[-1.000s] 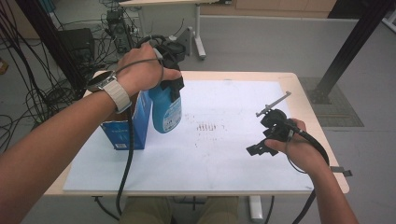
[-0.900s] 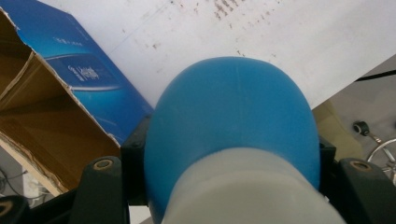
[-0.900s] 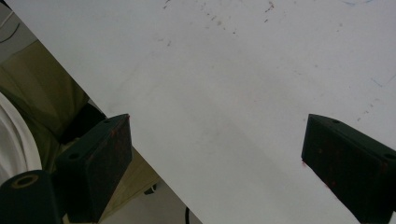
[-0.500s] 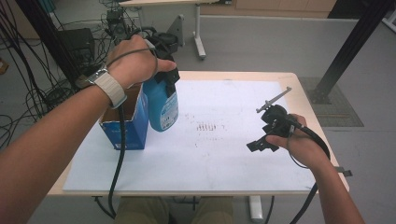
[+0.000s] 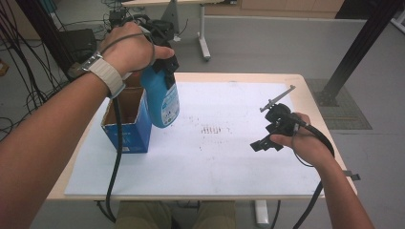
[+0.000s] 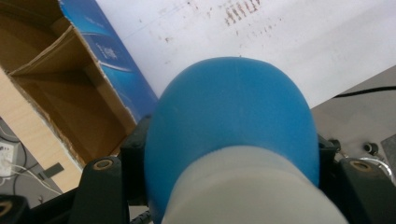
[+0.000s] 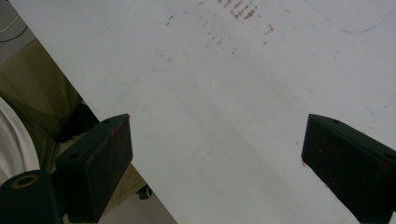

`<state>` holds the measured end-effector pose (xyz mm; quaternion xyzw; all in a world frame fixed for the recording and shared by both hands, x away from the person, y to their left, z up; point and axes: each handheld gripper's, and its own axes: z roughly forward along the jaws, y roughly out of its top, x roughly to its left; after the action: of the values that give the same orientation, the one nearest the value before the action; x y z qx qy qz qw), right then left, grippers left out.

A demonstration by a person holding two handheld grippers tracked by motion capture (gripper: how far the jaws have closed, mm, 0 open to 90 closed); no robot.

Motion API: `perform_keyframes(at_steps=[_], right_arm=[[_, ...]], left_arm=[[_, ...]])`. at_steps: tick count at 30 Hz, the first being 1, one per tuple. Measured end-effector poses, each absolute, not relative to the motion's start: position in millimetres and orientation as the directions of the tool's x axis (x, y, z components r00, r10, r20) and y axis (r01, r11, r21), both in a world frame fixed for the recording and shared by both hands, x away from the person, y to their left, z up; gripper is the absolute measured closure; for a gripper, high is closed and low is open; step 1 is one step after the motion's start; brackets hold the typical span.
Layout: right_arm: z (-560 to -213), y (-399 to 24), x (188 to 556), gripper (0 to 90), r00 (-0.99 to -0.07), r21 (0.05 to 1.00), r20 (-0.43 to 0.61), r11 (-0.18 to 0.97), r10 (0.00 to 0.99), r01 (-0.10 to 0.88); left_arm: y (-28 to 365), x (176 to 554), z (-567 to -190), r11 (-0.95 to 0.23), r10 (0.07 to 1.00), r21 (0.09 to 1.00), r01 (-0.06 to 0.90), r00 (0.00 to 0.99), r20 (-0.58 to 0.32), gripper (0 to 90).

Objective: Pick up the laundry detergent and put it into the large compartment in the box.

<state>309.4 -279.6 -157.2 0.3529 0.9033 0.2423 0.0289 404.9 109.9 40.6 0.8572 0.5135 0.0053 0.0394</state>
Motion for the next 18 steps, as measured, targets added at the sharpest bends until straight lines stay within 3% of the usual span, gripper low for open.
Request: perform_keyframes(at_steps=[18], right_arm=[[-159, -278, 312, 8.6, -0.752, 0.457, 0.118, 0.637, 0.648, 0.62]], left_arm=[[147, 408, 69, -0.355, 0.933, 0.107, 0.929, 0.36, -0.026, 37.9]])
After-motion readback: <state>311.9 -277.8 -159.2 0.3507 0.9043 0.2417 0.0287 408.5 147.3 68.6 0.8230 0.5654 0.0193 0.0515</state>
